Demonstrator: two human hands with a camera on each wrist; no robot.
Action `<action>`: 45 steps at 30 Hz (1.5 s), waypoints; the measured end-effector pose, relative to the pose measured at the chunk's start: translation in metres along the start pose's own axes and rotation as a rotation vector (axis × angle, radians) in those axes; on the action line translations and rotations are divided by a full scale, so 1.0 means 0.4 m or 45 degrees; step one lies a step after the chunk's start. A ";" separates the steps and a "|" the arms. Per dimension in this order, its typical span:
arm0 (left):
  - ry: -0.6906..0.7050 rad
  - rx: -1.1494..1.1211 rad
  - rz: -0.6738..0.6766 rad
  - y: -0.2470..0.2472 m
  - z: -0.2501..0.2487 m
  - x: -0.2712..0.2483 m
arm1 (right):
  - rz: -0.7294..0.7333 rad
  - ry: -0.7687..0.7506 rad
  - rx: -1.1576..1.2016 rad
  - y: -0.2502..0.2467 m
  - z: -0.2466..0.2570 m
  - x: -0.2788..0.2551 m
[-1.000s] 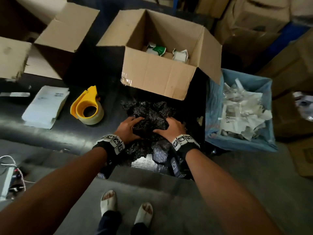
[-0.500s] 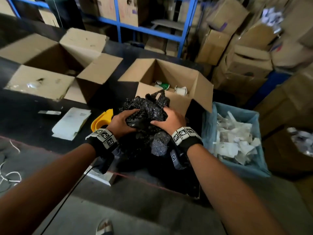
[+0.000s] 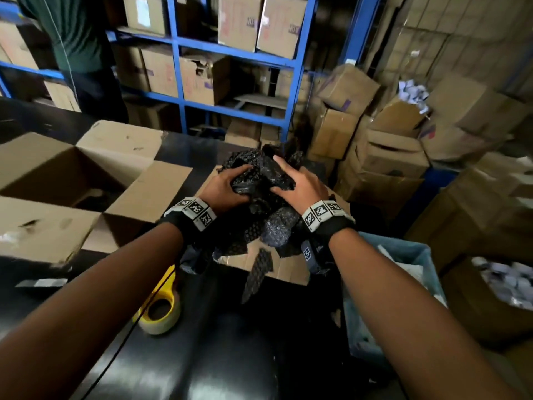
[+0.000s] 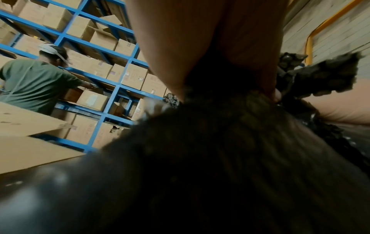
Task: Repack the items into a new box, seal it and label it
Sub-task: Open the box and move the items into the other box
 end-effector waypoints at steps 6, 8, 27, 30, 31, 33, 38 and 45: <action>0.032 -0.073 0.080 -0.023 0.045 0.273 | -0.101 0.121 0.060 -0.001 -0.082 0.248; 0.034 -0.099 0.102 -0.013 0.067 0.344 | -0.115 0.174 0.105 0.018 -0.115 0.317; -0.296 0.605 0.977 0.317 0.310 0.353 | 1.031 0.317 0.215 0.401 -0.251 0.350; -0.303 0.640 0.976 0.319 0.301 0.342 | 0.995 0.330 0.201 0.388 -0.261 0.333; -0.307 0.629 0.952 0.316 0.296 0.339 | 0.953 0.359 0.202 0.380 -0.270 0.329; -0.312 0.594 0.892 0.310 0.288 0.333 | 0.760 0.405 0.209 0.346 -0.290 0.323; -0.245 0.588 0.900 0.332 0.278 0.320 | 0.383 0.596 -0.298 0.248 -0.380 0.280; -0.340 0.580 1.011 0.389 0.287 0.308 | 0.421 0.650 -0.334 0.281 -0.440 0.210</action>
Point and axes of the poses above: each hand's wrist, its own x-axis towards the middle knuckle, its own y-axis out of the palm, z = x × y, the point moved 5 cm from there along x, towards the middle knuckle, and after that the axes turned 6 degrees about z, right-handed, at the moved point
